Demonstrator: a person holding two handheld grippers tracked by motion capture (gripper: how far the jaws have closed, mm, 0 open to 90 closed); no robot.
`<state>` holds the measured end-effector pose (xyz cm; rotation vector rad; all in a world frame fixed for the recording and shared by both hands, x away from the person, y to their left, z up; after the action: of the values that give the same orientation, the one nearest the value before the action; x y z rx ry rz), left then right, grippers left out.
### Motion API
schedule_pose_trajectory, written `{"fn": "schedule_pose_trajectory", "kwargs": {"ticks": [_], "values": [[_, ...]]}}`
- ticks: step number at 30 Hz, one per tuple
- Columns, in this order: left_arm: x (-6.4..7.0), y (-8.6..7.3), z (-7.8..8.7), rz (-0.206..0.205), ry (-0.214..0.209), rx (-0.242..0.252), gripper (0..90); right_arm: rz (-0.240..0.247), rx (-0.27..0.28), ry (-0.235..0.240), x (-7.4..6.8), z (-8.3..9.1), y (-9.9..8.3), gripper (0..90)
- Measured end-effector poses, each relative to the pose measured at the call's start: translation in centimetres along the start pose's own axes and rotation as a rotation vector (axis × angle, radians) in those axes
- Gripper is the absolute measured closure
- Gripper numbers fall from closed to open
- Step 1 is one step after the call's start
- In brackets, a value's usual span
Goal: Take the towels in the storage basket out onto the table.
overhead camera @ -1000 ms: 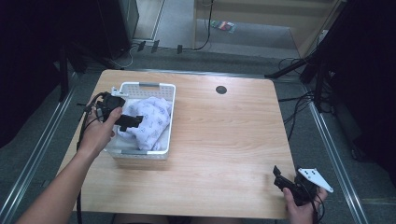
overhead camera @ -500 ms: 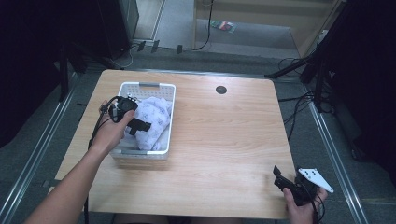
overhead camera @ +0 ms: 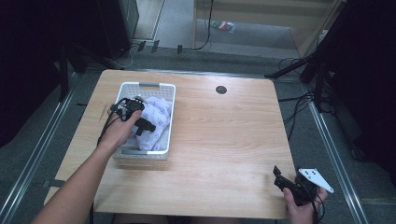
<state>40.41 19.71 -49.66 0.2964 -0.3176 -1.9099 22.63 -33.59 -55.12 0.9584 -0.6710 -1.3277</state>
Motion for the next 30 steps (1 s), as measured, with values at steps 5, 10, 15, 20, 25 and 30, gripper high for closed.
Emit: {"fn": "schedule_pose_trajectory", "kwargs": {"ticks": [5,10,15,20,25,30], "values": [[-0.3,-0.2,-1.8,0.005,0.022,-0.073,0.0,0.001,0.001,0.001,0.0,0.0,0.0,12.7],[0.2,-0.5,-2.6,-0.016,0.039,-0.083,0.0,0.002,0.001,0.001,0.0,0.0,0.0,12.7],[-0.1,-0.5,-2.9,0.008,0.02,-0.086,0.1,0.003,0.002,0.002,0.0,0.0,0.0,12.7],[0.1,-0.4,-2.6,0.013,0.038,-0.09,9.5,0.003,-0.002,0.0,-0.1,0.0,0.0,12.7],[0.1,-0.4,-1.9,0.03,0.04,-0.082,36.2,0.006,-0.005,-0.002,-0.1,0.0,0.0,12.8],[0.0,-0.4,-1.7,0.052,0.029,-0.074,53.6,0.005,-0.005,0.001,0.0,0.0,0.0,12.8]]}}
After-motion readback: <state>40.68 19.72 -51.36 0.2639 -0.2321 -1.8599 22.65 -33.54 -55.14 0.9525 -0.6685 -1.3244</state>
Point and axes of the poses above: each handheld gripper's, and its own axes: z roughly backward along the jaws, y roughly out of its top, x roughly to its right, the point moved 1 cm from there along -z, roughly forward along the jaws, and after that the axes turned 5 degrees about y, right-handed, at the moved point
